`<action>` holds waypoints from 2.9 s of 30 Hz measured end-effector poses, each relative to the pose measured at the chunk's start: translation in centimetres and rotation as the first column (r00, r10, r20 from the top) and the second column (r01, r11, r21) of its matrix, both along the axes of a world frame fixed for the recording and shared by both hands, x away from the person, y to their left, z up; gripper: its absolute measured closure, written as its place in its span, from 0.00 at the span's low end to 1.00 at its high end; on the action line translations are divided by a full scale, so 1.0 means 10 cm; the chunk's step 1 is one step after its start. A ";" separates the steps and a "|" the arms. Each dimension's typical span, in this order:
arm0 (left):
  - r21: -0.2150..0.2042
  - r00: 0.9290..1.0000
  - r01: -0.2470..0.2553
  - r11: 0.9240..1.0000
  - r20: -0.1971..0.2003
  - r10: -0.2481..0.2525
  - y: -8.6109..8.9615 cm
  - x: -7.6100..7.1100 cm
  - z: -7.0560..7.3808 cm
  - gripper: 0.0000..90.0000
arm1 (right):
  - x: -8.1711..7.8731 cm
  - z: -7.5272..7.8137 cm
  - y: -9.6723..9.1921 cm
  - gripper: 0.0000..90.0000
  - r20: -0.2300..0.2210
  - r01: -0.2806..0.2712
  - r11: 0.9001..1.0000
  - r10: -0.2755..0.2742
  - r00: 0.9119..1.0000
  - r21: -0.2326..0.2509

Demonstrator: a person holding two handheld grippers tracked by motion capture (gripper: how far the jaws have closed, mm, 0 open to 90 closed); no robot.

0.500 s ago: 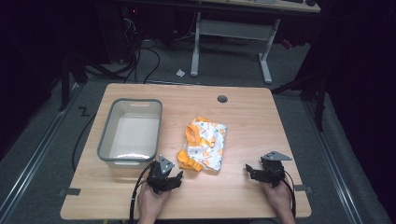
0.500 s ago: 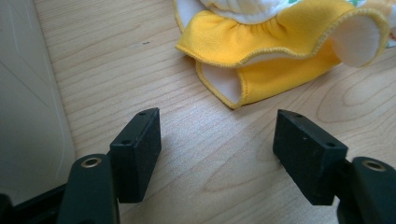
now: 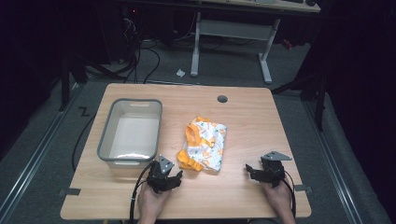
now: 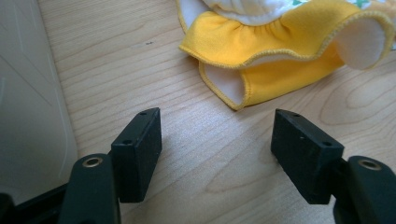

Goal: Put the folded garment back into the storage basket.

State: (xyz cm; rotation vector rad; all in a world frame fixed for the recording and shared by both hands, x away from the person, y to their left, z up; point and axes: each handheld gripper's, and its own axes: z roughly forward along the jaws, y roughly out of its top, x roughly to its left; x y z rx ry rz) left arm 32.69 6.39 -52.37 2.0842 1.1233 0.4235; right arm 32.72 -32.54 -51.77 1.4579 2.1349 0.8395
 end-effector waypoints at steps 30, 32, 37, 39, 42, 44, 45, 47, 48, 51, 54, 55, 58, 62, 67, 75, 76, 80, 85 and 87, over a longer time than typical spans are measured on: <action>-0.028 0.999 0.036 0.999 -0.013 -0.036 -0.04 0.00 0.03 0.30 | 0.00 0.00 0.00 0.27 0.000 0.002 1.000 -0.002 1.000 -0.001; -0.027 0.999 0.038 0.999 -0.003 -0.038 -0.06 -0.01 0.04 0.30 | 0.00 0.00 0.00 0.27 0.000 0.002 1.000 -0.002 1.000 -0.001; -0.049 0.999 0.048 0.998 -0.006 -0.048 -0.06 -0.01 0.09 0.29 | 0.00 0.00 0.00 0.27 0.000 0.001 1.000 -0.001 1.000 -0.001; -0.049 0.998 0.055 0.997 -0.018 -0.056 -0.07 -0.01 0.11 0.30 | 0.00 0.00 0.00 0.27 0.000 0.002 1.000 -0.002 1.000 -0.001; -0.072 0.998 0.059 0.996 -0.023 -0.061 -0.07 -0.01 0.14 0.30 | 0.00 0.00 0.00 0.27 0.001 0.000 1.000 0.000 1.000 -0.001; -0.071 0.998 0.062 0.996 -0.015 -0.063 -0.09 -0.01 0.18 0.30 | 0.00 0.00 0.00 0.27 0.000 0.002 1.000 -0.002 1.000 -0.001; -0.076 0.998 0.066 0.995 -0.017 -0.068 -0.10 -0.01 0.19 0.29 | 0.00 0.00 0.00 0.27 0.001 0.000 1.000 0.000 1.000 -0.002; -0.088 0.997 0.069 0.994 -0.012 -0.071 -0.12 -0.01 0.23 0.29 | 0.00 0.00 0.00 0.27 0.000 0.000 1.000 0.000 1.000 -0.001; -0.091 0.997 0.073 0.993 -0.011 -0.075 -0.12 -0.01 0.25 0.28 | 0.00 0.00 0.00 0.27 0.001 0.000 1.000 0.000 1.000 -0.001; -0.098 0.997 0.077 0.992 -0.009 -0.078 -0.15 0.01 0.30 0.26 | 0.00 0.00 0.00 0.27 0.001 0.000 1.000 0.000 1.000 -0.002; -0.107 0.996 0.083 0.991 -0.007 -0.085 -0.17 0.03 0.36 0.25 | 0.00 0.00 0.00 0.27 0.001 0.000 1.000 0.000 1.000 -0.002; -0.107 0.996 0.083 0.991 -0.007 -0.085 -0.17 0.03 0.36 0.25 | 0.00 0.00 0.00 0.27 0.001 0.000 1.000 0.000 1.000 -0.001; -0.111 0.996 0.088 0.990 -0.005 -0.089 -0.21 0.07 0.41 0.24 | 0.00 0.00 0.00 0.27 0.001 0.000 1.000 0.000 1.000 -0.002; -0.105 0.996 0.091 0.990 -0.005 -0.092 -0.24 0.10 0.45 0.21 | 0.00 0.00 0.00 0.27 0.001 0.000 1.000 0.000 1.000 -0.001; -0.103 0.996 0.082 0.991 -0.014 -0.084 -0.29 0.16 0.50 0.21 | 0.00 0.00 0.00 0.27 0.001 0.000 1.000 0.000 1.000 -0.002; -0.137 0.997 0.072 0.988 -0.026 -0.076 -0.39 0.36 0.55 0.20 | 0.00 0.00 0.00 0.27 0.000 -0.001 1.000 0.001 1.000 -0.001; -0.140 0.997 0.067 0.988 -0.029 -0.071 -0.39 0.39 0.55 0.20 | 0.00 0.00 0.00 0.27 0.001 -0.001 1.000 0.001 1.000 -0.001; -0.141 0.998 0.048 0.989 -0.042 -0.055 -0.42 0.47 0.54 0.19 | 0.00 0.00 0.00 0.27 0.001 -0.001 1.000 0.001 1.000 -0.001; -0.128 0.997 0.049 0.991 -0.045 -0.055 -0.47 0.53 0.53 0.18 | 0.00 0.00 0.00 0.27 0.000 -0.001 1.000 0.001 1.000 -0.001; -0.111 0.997 0.041 0.993 -0.061 -0.048 -0.50 0.60 0.52 0.18 | 0.00 0.00 0.00 0.27 0.000 -0.002 1.000 0.002 1.000 0.000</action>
